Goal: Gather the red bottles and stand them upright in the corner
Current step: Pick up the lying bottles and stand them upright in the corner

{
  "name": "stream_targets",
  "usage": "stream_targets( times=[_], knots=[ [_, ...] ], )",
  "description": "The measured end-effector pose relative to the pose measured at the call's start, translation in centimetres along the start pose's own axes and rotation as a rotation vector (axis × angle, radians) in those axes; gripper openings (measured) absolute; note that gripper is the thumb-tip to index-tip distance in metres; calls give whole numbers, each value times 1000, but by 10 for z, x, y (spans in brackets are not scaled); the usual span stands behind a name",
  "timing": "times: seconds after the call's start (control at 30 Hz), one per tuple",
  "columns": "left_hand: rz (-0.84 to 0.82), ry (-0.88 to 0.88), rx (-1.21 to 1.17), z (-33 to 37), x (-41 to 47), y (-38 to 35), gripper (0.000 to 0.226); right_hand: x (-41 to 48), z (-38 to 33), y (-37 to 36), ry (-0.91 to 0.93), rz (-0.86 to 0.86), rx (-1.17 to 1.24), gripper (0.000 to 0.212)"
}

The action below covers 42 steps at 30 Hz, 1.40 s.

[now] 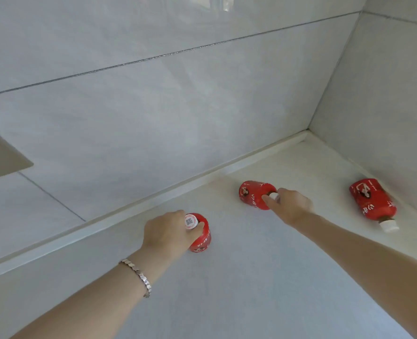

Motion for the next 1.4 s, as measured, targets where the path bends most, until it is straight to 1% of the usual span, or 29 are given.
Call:
stream_targets(
  times=[0.03,0.1,0.2,0.33,0.53,0.67,0.9,0.97,1.07,1.13,1.23,1.3,1.4],
  knots=[
    [6,21,-20,-10,-13,3,36,-15,-9,4,-15,-20,22,40],
    [23,54,-59,-33,-43,9,36,-46,-34,6,36,-71,-57,44],
    [49,104,-92,-79,-96,18,36,-99,-87,-5,197,-137,-254,44],
    [90,202,-89,-155,-182,31,35,-186,-178,-42,466,-151,-417,44],
    [148,429,-62,-301,-331,42,37,-319,-324,-105,747,-186,-444,43],
    [173,622,-102,-413,-431,49,36,-406,-418,-149,850,-205,-422,39],
    [252,878,-210,-606,-571,55,36,-530,-546,-226,883,-266,-385,39],
    [247,964,-273,-655,-601,50,34,-558,-575,-245,876,-288,-372,37],
    [244,1063,-305,-717,-630,44,31,-590,-614,-272,857,-290,-345,42],
    [266,1123,-311,-747,-641,43,29,-604,-637,-291,816,-310,-298,42],
    [307,1198,-371,-780,-648,40,35,-619,-674,-319,750,-334,-197,39],
    [342,1195,-413,-795,-645,40,37,-622,-694,-334,695,-332,-115,37],
    [316,1146,-413,-807,-636,38,38,-624,-708,-353,602,-335,-10,38]
  ],
)
Point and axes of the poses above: each hand's wrist, its own x-axis towards the middle knuckle, its own y-axis out of the back of the hand, z = x × y, the point moved 7 cm from there along x, towards the middle knuckle
